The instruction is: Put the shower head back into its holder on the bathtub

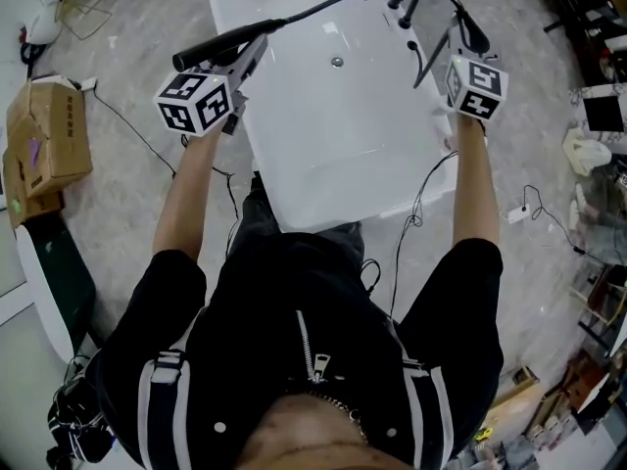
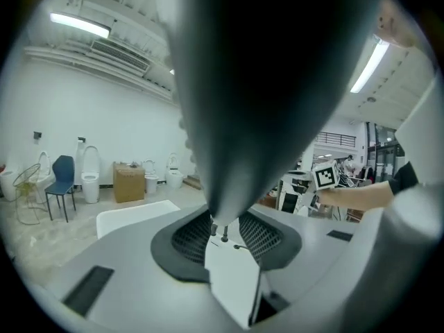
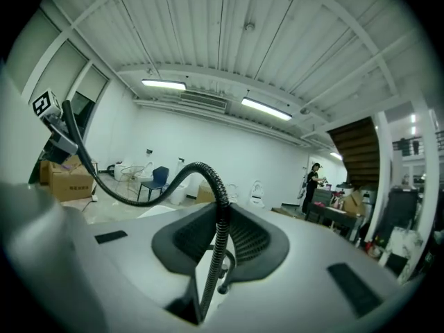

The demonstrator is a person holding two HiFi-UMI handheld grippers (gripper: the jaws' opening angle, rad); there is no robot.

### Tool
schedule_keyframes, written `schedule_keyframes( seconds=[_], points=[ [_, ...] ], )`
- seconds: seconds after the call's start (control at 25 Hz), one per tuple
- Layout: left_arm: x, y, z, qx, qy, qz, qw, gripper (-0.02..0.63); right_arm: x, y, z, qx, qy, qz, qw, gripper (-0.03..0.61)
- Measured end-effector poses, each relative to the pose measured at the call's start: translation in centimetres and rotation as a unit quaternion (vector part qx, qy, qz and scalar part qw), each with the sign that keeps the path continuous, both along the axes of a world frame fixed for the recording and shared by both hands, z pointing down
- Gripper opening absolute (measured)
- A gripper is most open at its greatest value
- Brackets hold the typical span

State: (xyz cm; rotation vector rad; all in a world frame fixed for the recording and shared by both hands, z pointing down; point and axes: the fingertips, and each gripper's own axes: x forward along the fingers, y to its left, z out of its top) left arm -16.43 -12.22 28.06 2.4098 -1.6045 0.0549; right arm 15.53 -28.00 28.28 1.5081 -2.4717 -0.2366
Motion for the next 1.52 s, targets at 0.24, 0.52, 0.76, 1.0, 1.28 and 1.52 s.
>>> schedule_keyframes(
  seconds=[0.24, 0.52, 0.76, 1.0, 1.28, 1.52],
  points=[
    [2.8, -4.2, 0.4, 0.007, -0.019, 0.088, 0.9959, 0.146, 0.3, -1.7, -5.2, 0.042, 0.010, 0.047, 0.998, 0.064],
    [6.4, -7.3, 0.1, 0.016, -0.053, 0.147, 0.9876, 0.146, -0.4, -4.5, -8.8, 0.073, 0.001, 0.059, 0.996, 0.064],
    [9.1, -9.1, 0.7, 0.009, -0.054, 0.163, 0.9850, 0.146, -2.2, -8.1, -10.7, 0.103, -0.010, 0.040, 0.994, 0.064],
    [10.0, -12.1, 2.6, -0.013, -0.053, 0.172, 0.9836, 0.146, -3.7, -11.6, -10.1, 0.112, -0.025, 0.035, 0.993, 0.064],
    [10.7, -14.4, 4.8, -0.030, -0.057, 0.175, 0.9825, 0.146, -3.0, -14.6, -8.3, 0.100, -0.032, 0.039, 0.994, 0.064],
    [12.1, -14.9, 4.5, -0.023, -0.045, 0.182, 0.9819, 0.146, -2.7, -14.2, -11.8, 0.144, -0.062, 0.035, 0.987, 0.064]
  ],
)
